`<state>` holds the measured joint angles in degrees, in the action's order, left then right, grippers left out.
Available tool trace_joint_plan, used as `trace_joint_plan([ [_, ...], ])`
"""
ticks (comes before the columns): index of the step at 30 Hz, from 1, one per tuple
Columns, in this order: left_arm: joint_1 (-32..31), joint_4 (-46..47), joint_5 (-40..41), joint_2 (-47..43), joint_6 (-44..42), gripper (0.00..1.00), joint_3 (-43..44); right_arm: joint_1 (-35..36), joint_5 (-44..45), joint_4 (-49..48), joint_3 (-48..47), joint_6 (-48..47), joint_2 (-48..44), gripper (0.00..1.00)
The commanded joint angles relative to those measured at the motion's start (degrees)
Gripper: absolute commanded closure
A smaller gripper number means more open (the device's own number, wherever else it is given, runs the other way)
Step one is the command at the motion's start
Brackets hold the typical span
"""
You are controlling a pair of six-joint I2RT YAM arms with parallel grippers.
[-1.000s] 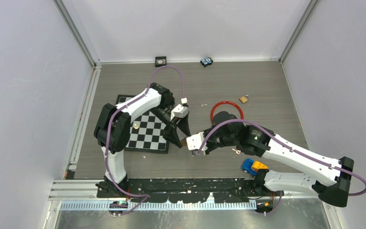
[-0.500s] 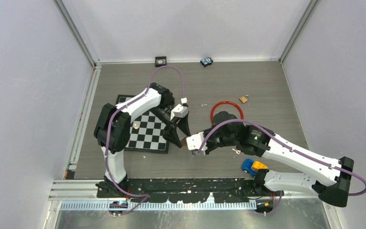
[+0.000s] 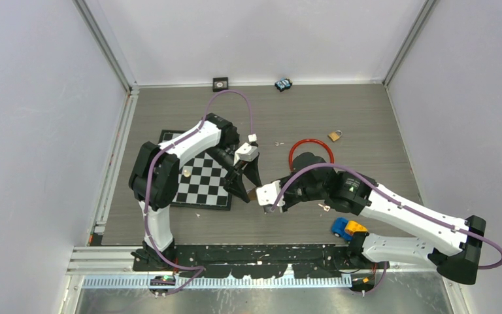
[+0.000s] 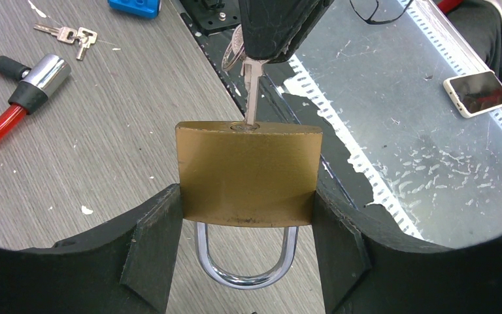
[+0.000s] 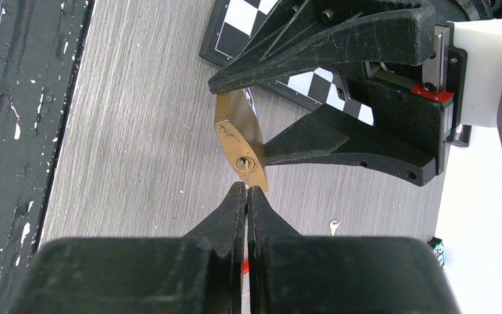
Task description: Unlock with the key
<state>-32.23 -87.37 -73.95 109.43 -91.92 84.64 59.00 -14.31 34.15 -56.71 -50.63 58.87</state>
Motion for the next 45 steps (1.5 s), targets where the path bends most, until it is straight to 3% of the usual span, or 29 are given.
trace_joint_plan([
  [1, -0.12, -9.71, -5.75, -2.75, -0.37, 1.0, 1.27, -0.55, -1.81, -1.12, -0.49, 0.61, -1.42, 0.99],
  [31, -0.11, -9.84, -6.12, -2.63, -0.39, 1.0, 1.45, -0.56, -2.26, -2.98, -0.71, 2.28, 0.81, 0.99],
  [45, -0.04, -10.97, -8.27, -2.15, -0.37, 1.0, 1.74, -0.47, -1.8, -7.72, 5.59, -1.66, -1.66, 0.99],
])
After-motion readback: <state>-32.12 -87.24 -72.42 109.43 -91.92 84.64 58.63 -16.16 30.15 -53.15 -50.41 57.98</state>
